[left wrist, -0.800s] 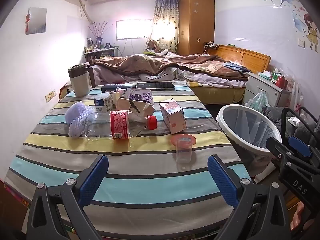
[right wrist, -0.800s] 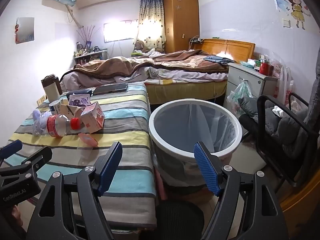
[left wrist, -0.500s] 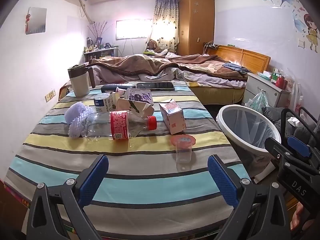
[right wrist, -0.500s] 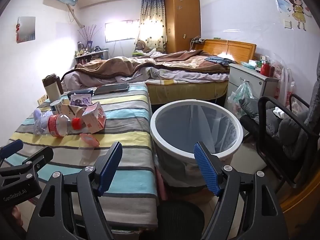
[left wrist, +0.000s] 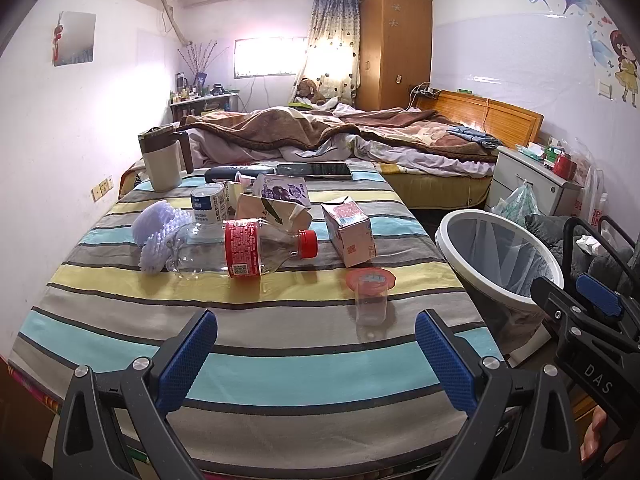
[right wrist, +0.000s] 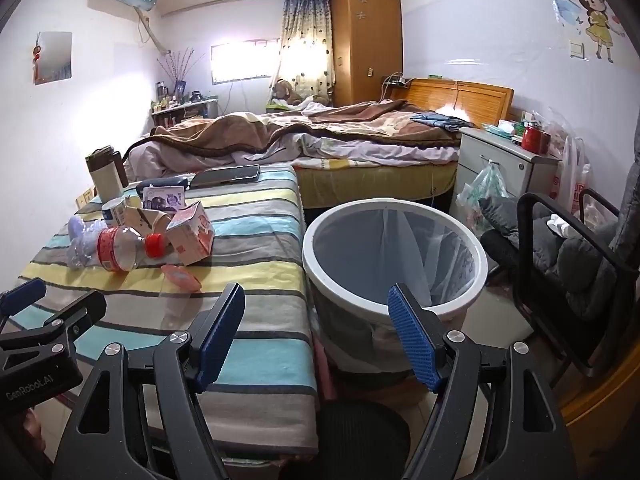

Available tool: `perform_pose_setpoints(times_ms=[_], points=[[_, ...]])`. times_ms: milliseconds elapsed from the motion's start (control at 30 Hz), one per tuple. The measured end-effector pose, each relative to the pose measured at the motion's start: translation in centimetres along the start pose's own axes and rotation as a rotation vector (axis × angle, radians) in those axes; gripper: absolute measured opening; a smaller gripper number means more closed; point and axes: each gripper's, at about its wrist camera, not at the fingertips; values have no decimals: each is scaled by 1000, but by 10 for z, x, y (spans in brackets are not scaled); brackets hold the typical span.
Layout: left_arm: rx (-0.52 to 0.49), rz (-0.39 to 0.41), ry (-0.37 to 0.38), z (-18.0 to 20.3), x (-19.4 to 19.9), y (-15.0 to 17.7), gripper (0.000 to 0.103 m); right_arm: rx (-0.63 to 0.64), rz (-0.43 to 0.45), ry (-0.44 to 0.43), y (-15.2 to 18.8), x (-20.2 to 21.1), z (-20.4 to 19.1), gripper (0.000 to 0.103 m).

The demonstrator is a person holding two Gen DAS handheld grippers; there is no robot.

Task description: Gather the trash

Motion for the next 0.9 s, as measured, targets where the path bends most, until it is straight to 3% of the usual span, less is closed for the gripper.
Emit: perform_pose_setpoints(times_ms=[900], points=[[1, 0, -2, -3, 2, 1, 101, 2, 2, 0, 1, 0, -1, 75]])
Point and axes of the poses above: each gripper's, at about its wrist camera, not at the fingertips, and x roughly against the way its jaws point, z to its right, y to its underside, and after that the axes turned 8 degrees about -x, right-handed
